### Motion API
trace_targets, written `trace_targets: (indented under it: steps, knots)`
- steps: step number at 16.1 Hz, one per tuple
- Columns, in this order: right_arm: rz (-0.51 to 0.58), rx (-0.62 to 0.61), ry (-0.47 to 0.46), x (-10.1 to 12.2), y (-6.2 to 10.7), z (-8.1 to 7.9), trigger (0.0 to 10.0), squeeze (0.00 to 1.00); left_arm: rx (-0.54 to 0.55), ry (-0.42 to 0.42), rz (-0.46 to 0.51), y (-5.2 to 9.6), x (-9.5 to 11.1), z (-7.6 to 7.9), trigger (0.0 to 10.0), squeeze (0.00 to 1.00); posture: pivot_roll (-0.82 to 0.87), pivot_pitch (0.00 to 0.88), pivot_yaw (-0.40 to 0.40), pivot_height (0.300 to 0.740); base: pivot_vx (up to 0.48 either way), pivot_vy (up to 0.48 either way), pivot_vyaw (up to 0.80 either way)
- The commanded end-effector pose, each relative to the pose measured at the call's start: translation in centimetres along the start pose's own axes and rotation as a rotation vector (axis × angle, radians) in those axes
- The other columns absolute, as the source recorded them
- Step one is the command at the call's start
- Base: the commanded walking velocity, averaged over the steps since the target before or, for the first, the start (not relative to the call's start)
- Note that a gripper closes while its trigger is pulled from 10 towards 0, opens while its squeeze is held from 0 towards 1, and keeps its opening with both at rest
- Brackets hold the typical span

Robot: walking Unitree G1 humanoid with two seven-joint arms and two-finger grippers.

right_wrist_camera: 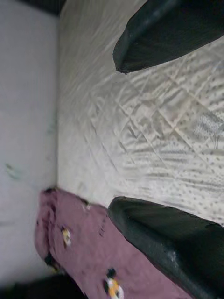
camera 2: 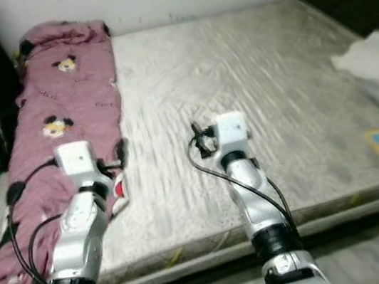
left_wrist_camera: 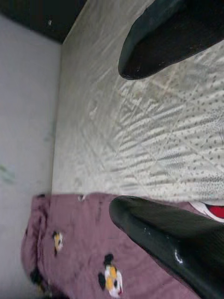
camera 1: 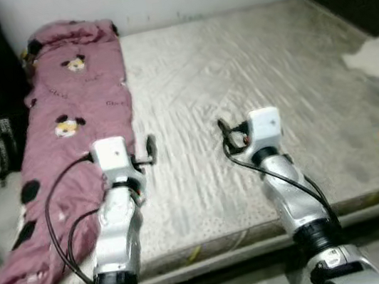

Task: Clean up the room

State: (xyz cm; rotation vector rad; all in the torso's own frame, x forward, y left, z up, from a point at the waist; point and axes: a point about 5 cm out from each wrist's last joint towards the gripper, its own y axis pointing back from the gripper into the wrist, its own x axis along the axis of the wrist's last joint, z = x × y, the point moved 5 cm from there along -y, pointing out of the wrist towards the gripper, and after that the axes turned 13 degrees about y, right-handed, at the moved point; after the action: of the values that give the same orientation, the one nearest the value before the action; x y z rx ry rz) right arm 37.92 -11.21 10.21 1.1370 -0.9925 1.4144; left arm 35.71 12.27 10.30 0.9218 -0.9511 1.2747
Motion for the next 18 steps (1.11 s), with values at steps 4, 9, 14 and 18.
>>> trace_targets:
  steps: [4,9,14,18]
  knots:
    - [0.031,0.018,-0.019,1.0,-0.4,-0.8,10.0,0.0,0.02,-0.011,0.019,-0.2,0.8,-0.8,10.0,0.0,0.06,0.0,-0.019,0.74,0.0,0.48,0.0]
    - [0.031,0.015,-0.016,1.0,-0.5,-0.7,10.0,0.0,0.015,-0.016,0.028,-0.3,1.0,-0.7,10.0,0.0,0.06,0.0,-0.017,0.74,0.0,0.48,0.0]
    - [0.043,0.026,-0.003,1.3,-0.6,-0.8,10.0,0.0,-0.003,-0.023,0.092,-0.3,2.1,-0.4,10.0,0.0,0.06,0.0,-0.018,0.74,0.0,0.075,0.29]
    - [0.042,0.024,-0.004,1.3,-0.6,-0.8,10.0,0.0,-0.007,-0.031,0.093,-0.3,2.0,-0.4,10.0,0.0,0.06,0.0,-0.018,0.74,0.0,0.0,0.8]
